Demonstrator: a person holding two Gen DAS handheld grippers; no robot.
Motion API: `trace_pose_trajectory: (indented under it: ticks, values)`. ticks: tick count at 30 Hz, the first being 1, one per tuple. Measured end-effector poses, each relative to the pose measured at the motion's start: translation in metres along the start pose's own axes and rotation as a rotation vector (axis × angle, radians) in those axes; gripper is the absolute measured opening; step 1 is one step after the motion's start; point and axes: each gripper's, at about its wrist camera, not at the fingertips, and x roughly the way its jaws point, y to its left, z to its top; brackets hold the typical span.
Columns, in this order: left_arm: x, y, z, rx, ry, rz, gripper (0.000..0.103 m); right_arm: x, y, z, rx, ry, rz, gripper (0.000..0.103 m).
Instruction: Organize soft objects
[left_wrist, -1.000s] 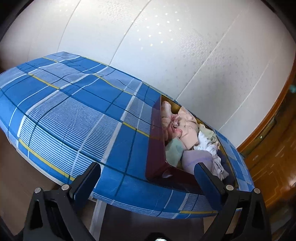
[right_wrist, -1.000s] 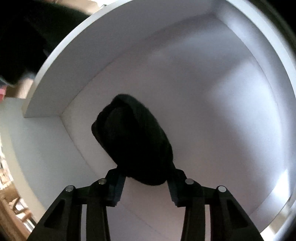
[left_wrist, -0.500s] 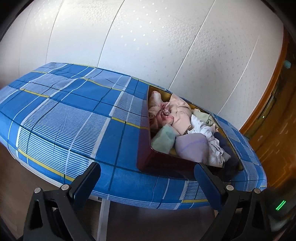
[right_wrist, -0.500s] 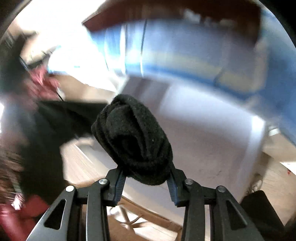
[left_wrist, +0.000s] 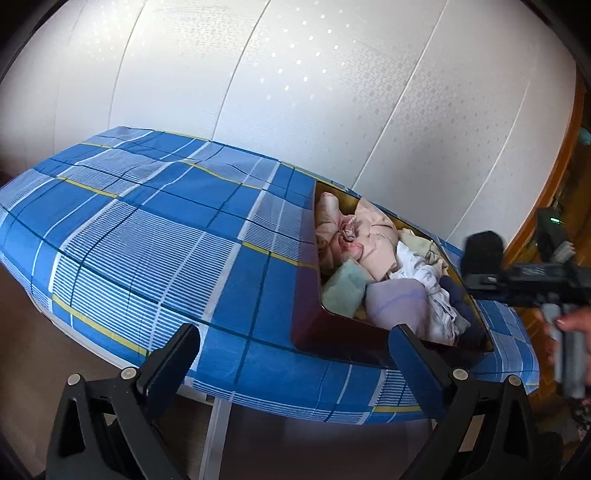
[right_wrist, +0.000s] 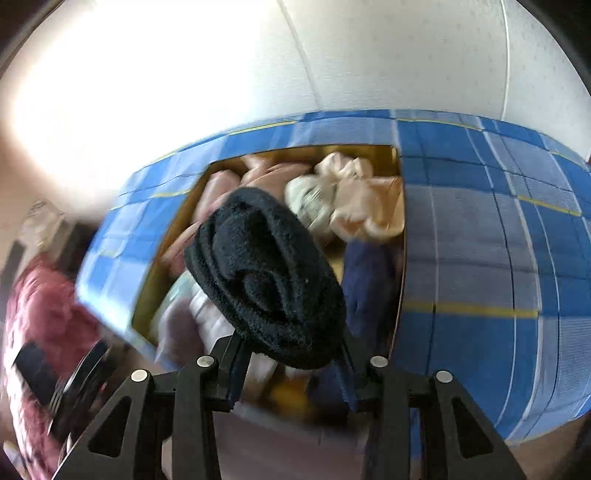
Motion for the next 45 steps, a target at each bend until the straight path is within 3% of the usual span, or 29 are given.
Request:
trace_pose_trajectory:
  ticks: [3,5,8,10,14,17,19,21,22,25,28,29,30,32,35,45]
  values:
    - [0.002,-0.003,0.001,0.002,-0.003,0.028,0.103,0.029,-0.001,0.014,0.013,0.035,-0.098,0.047]
    - [0.002,-0.005,0.002,0.004,-0.005,0.029,0.103,0.027,-0.001,0.012,0.005,0.019,-0.136,0.05]
    - [0.001,-0.012,0.003,0.025,-0.02,0.036,0.103,0.015,-0.006,0.009,0.038,-0.05,-0.105,0.06]
    - [0.001,-0.019,0.003,0.044,-0.032,0.052,0.103,-0.005,-0.01,-0.003,0.06,-0.112,-0.085,0.061]
    - [0.001,-0.04,-0.003,0.124,-0.041,0.108,0.103,-0.035,-0.013,-0.05,0.039,-0.211,-0.077,0.063]
    - [0.001,-0.055,-0.013,0.189,-0.033,0.159,0.103,-0.047,-0.008,-0.092,0.008,-0.228,-0.118,0.064]
    - [-0.003,-0.061,-0.024,0.192,-0.021,0.168,0.103,-0.052,-0.003,-0.113,-0.03,-0.224,-0.144,0.066]
    - [-0.008,-0.063,-0.033,0.157,-0.01,0.17,0.103,-0.064,0.003,-0.131,-0.065,-0.227,-0.172,0.076]
    - [-0.009,-0.064,-0.036,0.14,-0.005,0.168,0.103,-0.072,0.006,-0.138,-0.074,-0.242,-0.182,0.077]
    - [-0.018,-0.068,-0.049,0.095,0.004,0.18,0.103,-0.103,0.021,-0.16,-0.126,-0.339,-0.204,0.077]
    - [-0.031,-0.076,-0.06,0.119,-0.015,0.276,0.103,-0.142,0.042,-0.184,-0.192,-0.506,-0.277,0.077]
    - [-0.037,-0.077,-0.062,0.117,-0.021,0.293,0.103,-0.153,0.047,-0.192,-0.19,-0.565,-0.307,0.081]
    - [-0.043,-0.078,-0.065,0.113,-0.027,0.301,0.103,-0.16,0.051,-0.2,-0.168,-0.605,-0.335,0.094]
    - [-0.057,-0.082,-0.069,0.107,-0.041,0.303,0.103,-0.16,0.052,-0.207,-0.101,-0.581,-0.334,0.103]
    - [-0.077,-0.088,-0.074,0.107,-0.063,0.307,0.103,-0.145,0.05,-0.205,-0.098,-0.474,-0.201,0.101]
    - [-0.122,-0.111,-0.094,0.117,-0.047,0.301,0.103,-0.139,0.053,-0.248,-0.026,-0.492,-0.262,0.102]
